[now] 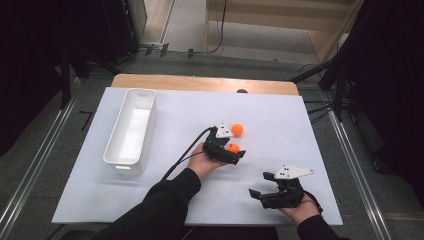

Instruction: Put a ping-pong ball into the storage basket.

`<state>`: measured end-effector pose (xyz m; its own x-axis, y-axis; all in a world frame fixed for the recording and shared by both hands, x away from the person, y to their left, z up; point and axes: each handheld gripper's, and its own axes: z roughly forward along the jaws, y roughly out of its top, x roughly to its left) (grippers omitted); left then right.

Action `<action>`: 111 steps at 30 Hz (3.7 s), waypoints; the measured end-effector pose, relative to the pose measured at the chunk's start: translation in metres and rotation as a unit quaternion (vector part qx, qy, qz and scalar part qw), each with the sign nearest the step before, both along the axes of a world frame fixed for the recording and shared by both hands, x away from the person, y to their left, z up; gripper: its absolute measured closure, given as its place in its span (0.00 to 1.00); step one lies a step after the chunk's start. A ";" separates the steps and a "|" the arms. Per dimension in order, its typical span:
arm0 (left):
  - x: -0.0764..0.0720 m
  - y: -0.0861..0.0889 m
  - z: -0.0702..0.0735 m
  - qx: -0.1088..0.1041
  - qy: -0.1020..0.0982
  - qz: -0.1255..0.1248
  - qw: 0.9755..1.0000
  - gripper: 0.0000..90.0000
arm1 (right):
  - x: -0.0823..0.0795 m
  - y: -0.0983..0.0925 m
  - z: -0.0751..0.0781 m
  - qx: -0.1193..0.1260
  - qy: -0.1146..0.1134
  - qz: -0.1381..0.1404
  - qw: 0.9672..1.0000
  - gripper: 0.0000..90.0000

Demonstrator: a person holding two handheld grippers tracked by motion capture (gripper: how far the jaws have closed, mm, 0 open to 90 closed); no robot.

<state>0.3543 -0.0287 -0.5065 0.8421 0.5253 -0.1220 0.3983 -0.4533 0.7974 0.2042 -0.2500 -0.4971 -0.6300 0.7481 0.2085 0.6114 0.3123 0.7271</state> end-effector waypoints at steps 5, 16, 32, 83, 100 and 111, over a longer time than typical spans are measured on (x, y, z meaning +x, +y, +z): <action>-0.002 -0.002 -0.005 0.019 -0.004 -0.004 1.000 0.15 | 0.000 0.001 0.000 0.000 0.003 0.000 1.000 0.17; 0.000 -0.004 -0.009 0.033 0.006 -0.008 0.999 0.19 | 0.000 0.001 -0.001 -0.001 0.005 0.001 1.000 0.17; -0.004 -0.013 -0.011 0.085 -0.014 0.014 0.996 0.33 | 0.000 0.002 -0.001 -0.005 0.005 -0.002 1.000 0.17; -0.008 0.005 0.013 0.030 0.007 -0.007 0.999 0.56 | 0.001 0.003 -0.003 -0.011 0.007 0.004 1.000 0.17; -0.020 0.019 0.035 0.010 0.023 -0.035 0.999 0.56 | 0.000 0.001 -0.003 -0.011 0.009 -0.002 1.000 0.17; -0.015 0.029 0.041 0.011 0.035 -0.031 0.999 0.56 | 0.001 0.002 -0.002 -0.004 0.006 0.001 1.000 0.17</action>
<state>0.3388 0.0001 -0.4660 0.8632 0.4750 -0.1709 0.4229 -0.4956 0.7586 0.2051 -0.2482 -0.4993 -0.6282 0.7490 0.2105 0.6203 0.3188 0.7167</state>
